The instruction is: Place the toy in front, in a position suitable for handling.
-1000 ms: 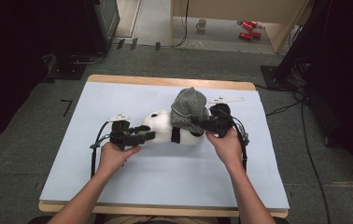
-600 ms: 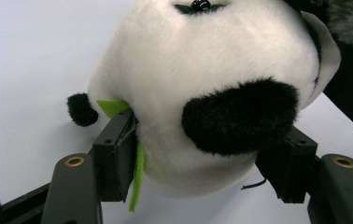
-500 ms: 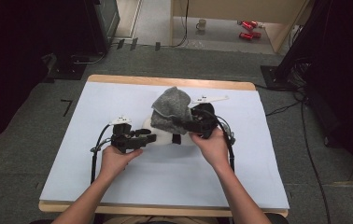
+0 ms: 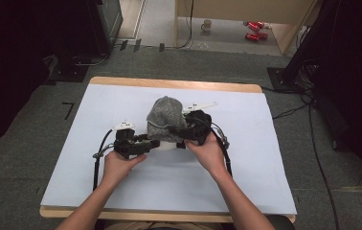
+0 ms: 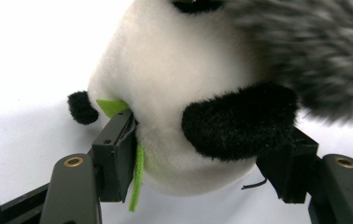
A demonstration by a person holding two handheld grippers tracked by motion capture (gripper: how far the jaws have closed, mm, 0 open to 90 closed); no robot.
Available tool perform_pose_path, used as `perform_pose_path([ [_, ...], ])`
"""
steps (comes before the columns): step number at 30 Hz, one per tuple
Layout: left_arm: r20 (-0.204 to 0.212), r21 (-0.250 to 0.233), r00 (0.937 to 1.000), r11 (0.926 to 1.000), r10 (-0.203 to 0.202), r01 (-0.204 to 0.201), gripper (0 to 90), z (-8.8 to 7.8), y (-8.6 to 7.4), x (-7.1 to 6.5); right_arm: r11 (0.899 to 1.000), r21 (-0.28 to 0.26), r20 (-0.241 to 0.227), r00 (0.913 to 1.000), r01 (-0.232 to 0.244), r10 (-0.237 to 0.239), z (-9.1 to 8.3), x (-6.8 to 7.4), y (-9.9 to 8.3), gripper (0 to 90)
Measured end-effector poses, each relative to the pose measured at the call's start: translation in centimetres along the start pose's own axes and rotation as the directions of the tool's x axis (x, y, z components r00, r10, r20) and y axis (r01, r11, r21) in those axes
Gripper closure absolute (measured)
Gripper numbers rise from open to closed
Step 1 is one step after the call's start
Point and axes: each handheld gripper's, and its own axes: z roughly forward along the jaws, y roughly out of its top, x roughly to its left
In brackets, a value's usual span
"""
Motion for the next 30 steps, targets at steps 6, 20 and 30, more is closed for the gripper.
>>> perform_pose_path([
  [6, 0.010, -0.003, 0.9999, 1.0000, 0.007, -0.007, 34.7, 0.1, 0.6, 0.8, 0.997, -0.025, 0.065, 0.9953, -0.071, 0.073, -3.0, -2.3, -0.7, 78.5],
  [20, 0.036, -0.001, 0.9993, 1.0000, -0.009, 0.009, 33.5, 0.5, 1.7, 1.5, 0.978, -0.132, 0.116, 0.9772, -0.162, 0.178, -7.0, -6.4, -2.8, 78.0],
  [30, 0.055, -0.014, 0.9871, 0.9886, 0.151, -0.150, 24.9, -0.2, 1.2, 1.5, 0.981, -0.139, 0.129, 0.9795, -0.137, 0.155, -6.5, -6.1, -2.9, 77.8],
])
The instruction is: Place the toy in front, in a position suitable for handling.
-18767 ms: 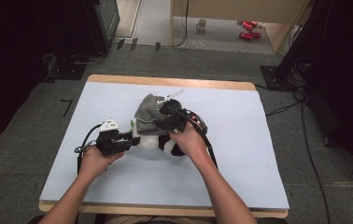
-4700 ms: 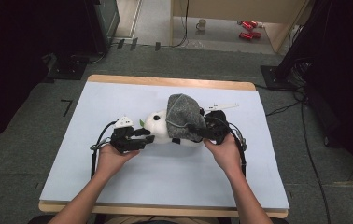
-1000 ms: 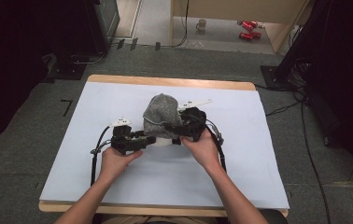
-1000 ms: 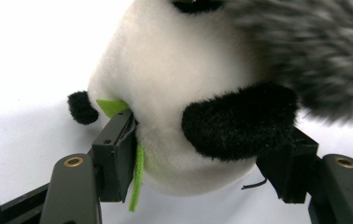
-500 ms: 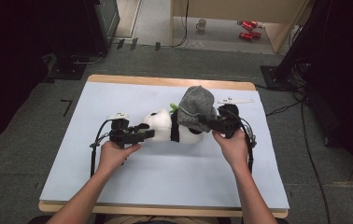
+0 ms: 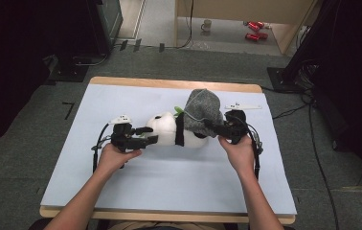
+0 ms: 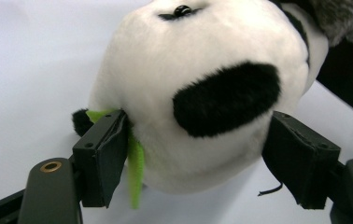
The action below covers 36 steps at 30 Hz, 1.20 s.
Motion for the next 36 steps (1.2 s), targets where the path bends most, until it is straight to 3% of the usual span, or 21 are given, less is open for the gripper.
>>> perform_pose_path([
  [3, -0.011, 0.001, 0.9979, 0.9980, 0.063, -0.063, 24.5, 0.0, -0.2, -0.2, 1.000, -0.005, 0.002, 1.0000, -0.001, 0.001, 0.1, -0.2, 0.1, 77.6],
  [8, -0.026, -0.009, 0.9847, 0.9850, 0.172, -0.172, 20.2, 0.7, -0.7, -0.1, 1.000, -0.007, -0.004, 0.9999, -0.009, 0.009, 0.2, -0.5, 0.2, 77.5],
  [12, -0.042, -0.055, 0.9792, 0.9781, 0.199, -0.201, 13.3, 1.6, -0.8, 0.3, 1.000, -0.011, -0.006, 0.9999, -0.015, 0.015, 0.3, -0.8, 0.2, 77.2],
  [15, -0.046, -0.084, 0.9840, 0.9809, 0.172, -0.175, 4.2, 2.7, -1.0, 0.6, 1.000, -0.013, -0.007, 0.9997, -0.023, 0.023, 0.3, -0.9, 0.2, 77.0],
  [18, -0.038, -0.077, 0.9844, 0.9818, 0.172, -0.174, 0.0, 3.6, -1.2, 0.6, 1.000, -0.017, -0.011, 0.9996, -0.024, 0.024, 0.4, -0.9, 0.1, 76.9],
  [21, -0.065, -0.067, 0.9779, 0.9769, 0.199, -0.203, 0.0, 3.7, -1.2, 0.2, 1.000, -0.018, -0.013, 0.9997, -0.019, 0.019, 0.5, -0.7, 0.1, 76.8],
  [22, -0.077, -0.064, 0.9787, 0.9786, 0.190, -0.195, 0.6, 3.7, -1.1, 0.1, 1.000, -0.018, -0.011, 0.9998, -0.017, 0.017, 0.5, -0.7, 0.1, 76.7],
  [26, -0.098, -0.047, 0.9892, 0.9923, 0.109, -0.114, 18.7, 3.2, -0.7, -0.2, 0.999, -0.024, -0.020, 0.9995, -0.026, 0.025, 0.5, -0.5, 0.1, 76.2],
  [28, -0.103, -0.038, 0.9900, 0.9942, 0.096, -0.101, 25.7, 3.0, -0.6, -0.5, 0.999, -0.028, -0.031, 0.9993, -0.024, 0.023, 0.4, -0.3, 0.2, 76.0],
  [31, -0.090, -0.026, 0.9937, 0.9972, 0.067, -0.070, 34.5, 2.7, -0.4, -0.6, 1.000, -0.021, -0.044, 0.9989, -0.019, 0.018, 0.2, 0.0, 0.5, 75.9],
  [33, -0.067, -0.011, 0.9975, 0.9997, 0.021, -0.022, 38.6, 2.5, -0.2, -0.5, 1.000, -0.018, -0.060, 0.9980, -0.021, 0.020, 0.0, 0.4, 0.8, 76.1],
  [34, -0.050, -0.004, 0.9985, 0.9998, -0.021, 0.021, 39.8, 2.4, 0.0, -0.4, 1.000, -0.017, -0.066, 0.9976, -0.019, 0.018, 0.0, 0.6, 0.9, 76.2],
  [36, -0.037, 0.011, 0.9970, 0.9976, -0.067, 0.068, 41.6, 2.1, 0.1, -0.2, 1.000, -0.016, -0.085, 0.9963, -0.009, 0.007, -0.3, 1.3, 1.3, 76.5],
])
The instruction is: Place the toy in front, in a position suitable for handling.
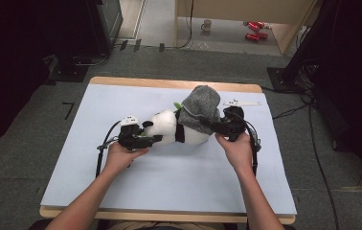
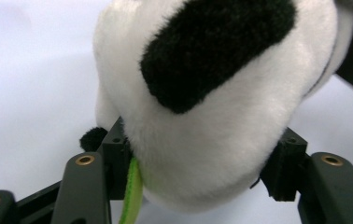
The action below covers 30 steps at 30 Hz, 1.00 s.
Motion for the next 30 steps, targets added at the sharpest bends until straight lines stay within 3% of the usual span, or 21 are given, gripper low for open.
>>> perform_pose_path([
  [4, 0.031, 0.049, 0.9970, 0.9964, -0.071, 0.070, 44.1, -0.5, 0.3, 0.0, 0.999, -0.014, -0.035, 0.9983, 0.046, -0.047, -0.5, 2.0, 0.9, 76.8],
  [7, 0.079, 0.104, 0.9834, 0.9824, -0.163, 0.155, 44.9, -1.2, 0.6, -0.1, 0.996, -0.036, -0.072, 0.9943, 0.076, -0.078, -1.0, 3.6, 1.5, 77.0],
  [9, 0.102, 0.138, 0.9744, 0.9729, -0.200, 0.185, 44.8, -1.6, 0.6, -0.4, 0.995, -0.050, -0.100, 0.9904, 0.092, -0.096, -1.4, 4.8, 1.9, 77.0],
  [11, 0.087, 0.134, 0.9817, 0.9785, -0.169, 0.157, 44.2, -1.8, 0.5, -1.1, 0.992, -0.063, -0.122, 0.9861, 0.105, -0.112, -1.4, 5.7, 2.1, 77.0],
  [13, 0.072, 0.123, 0.9846, 0.9810, -0.159, 0.150, 43.0, -1.8, 0.3, -1.6, 0.994, -0.054, -0.156, 0.9821, 0.099, -0.106, -0.8, 6.5, 2.0, 77.0],
  [18, 0.036, 0.084, 0.9937, 0.9911, -0.106, 0.103, 38.2, -1.5, -0.3, -2.3, 0.995, 0.013, -0.188, 0.9779, 0.095, -0.091, 2.6, 7.5, 0.8, 77.1],
  [22, 0.022, 0.053, 0.9947, 0.9936, -0.100, 0.099, 35.7, -1.5, -0.6, -2.7, 0.994, 0.065, -0.193, 0.9787, 0.083, -0.069, 5.2, 7.6, -0.4, 77.1],
  [25, 0.005, 0.052, 0.9953, 0.9940, -0.097, 0.097, 35.2, -1.4, -0.9, -3.0, 0.990, 0.090, -0.188, 0.9784, 0.104, -0.086, 6.6, 7.7, -1.0, 76.7],
  [30, 0.011, 0.040, 0.9932, 0.9925, -0.116, 0.115, 35.1, -1.4, -1.4, -2.6, 0.986, 0.103, -0.190, 0.9760, 0.129, -0.108, 7.3, 7.3, -1.2, 77.4],
])
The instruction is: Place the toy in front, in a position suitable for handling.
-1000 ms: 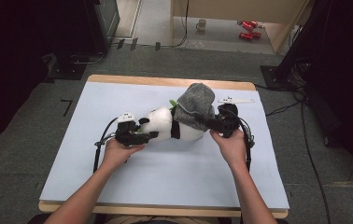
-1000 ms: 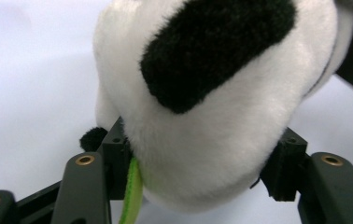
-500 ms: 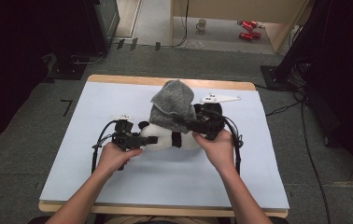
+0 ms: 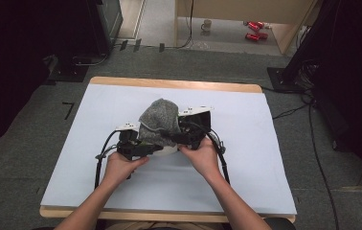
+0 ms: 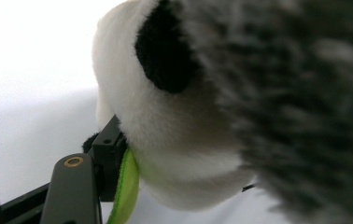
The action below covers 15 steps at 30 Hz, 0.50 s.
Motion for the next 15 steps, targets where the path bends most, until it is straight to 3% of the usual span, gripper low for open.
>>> perform_pose_path([
  [6, 0.007, -0.011, 0.9999, 0.9999, 0.010, -0.009, 34.0, 0.1, -0.1, 0.6, 0.999, 0.026, 0.061, 0.9972, 0.040, -0.042, -0.5, -0.6, -0.1, 77.5],
  [9, 0.021, -0.012, 0.9998, 0.9999, -0.007, 0.007, 33.6, 0.1, 0.0, 1.1, 0.999, 0.036, 0.122, 0.9918, 0.032, -0.036, -1.3, -1.4, -0.2, 77.1],
  [12, 0.028, -0.020, 0.9996, 0.9998, -0.007, 0.007, 32.9, 0.3, 0.3, 1.1, 1.000, 0.025, 0.122, 0.9926, -0.007, 0.004, -2.3, -2.4, -0.3, 77.8],
  [15, 0.030, -0.018, 0.9995, 0.9998, -0.003, 0.004, 32.7, 0.3, 0.5, 1.3, 1.000, 0.008, 0.134, 0.9909, -0.012, 0.011, -3.2, -3.1, -0.4, 77.9],
])
